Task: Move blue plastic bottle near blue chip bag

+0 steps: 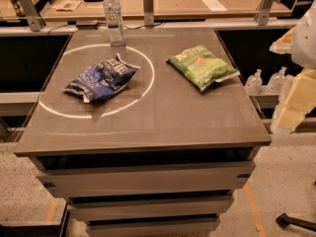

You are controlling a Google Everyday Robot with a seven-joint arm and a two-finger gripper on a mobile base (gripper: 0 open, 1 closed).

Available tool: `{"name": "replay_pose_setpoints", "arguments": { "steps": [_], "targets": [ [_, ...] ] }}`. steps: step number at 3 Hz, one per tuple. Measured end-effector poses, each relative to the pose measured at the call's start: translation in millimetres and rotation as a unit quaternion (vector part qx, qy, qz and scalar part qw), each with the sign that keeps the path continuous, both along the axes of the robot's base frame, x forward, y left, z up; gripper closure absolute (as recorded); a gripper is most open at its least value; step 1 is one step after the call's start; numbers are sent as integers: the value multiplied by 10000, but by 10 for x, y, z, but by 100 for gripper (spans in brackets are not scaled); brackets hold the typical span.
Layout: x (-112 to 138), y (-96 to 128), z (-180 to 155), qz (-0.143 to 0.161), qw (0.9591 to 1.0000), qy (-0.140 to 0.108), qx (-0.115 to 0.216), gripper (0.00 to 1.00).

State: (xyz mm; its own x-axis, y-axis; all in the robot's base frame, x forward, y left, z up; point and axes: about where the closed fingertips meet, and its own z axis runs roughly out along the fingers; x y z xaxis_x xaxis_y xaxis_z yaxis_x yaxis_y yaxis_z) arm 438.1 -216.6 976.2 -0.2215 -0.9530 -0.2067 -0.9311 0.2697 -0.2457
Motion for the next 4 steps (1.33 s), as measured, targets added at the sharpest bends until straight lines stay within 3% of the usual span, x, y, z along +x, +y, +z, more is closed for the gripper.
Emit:
{"name": "replay_pose_setpoints", "arguments": {
  "steps": [1,3,4],
  "targets": [
    [1,1,5,-1,10000,-9,2,0],
    [183,-117,198,-242,9968,-197,733,0],
    [324,-199,119,-413,9867,-244,1553,0]
  ]
}}
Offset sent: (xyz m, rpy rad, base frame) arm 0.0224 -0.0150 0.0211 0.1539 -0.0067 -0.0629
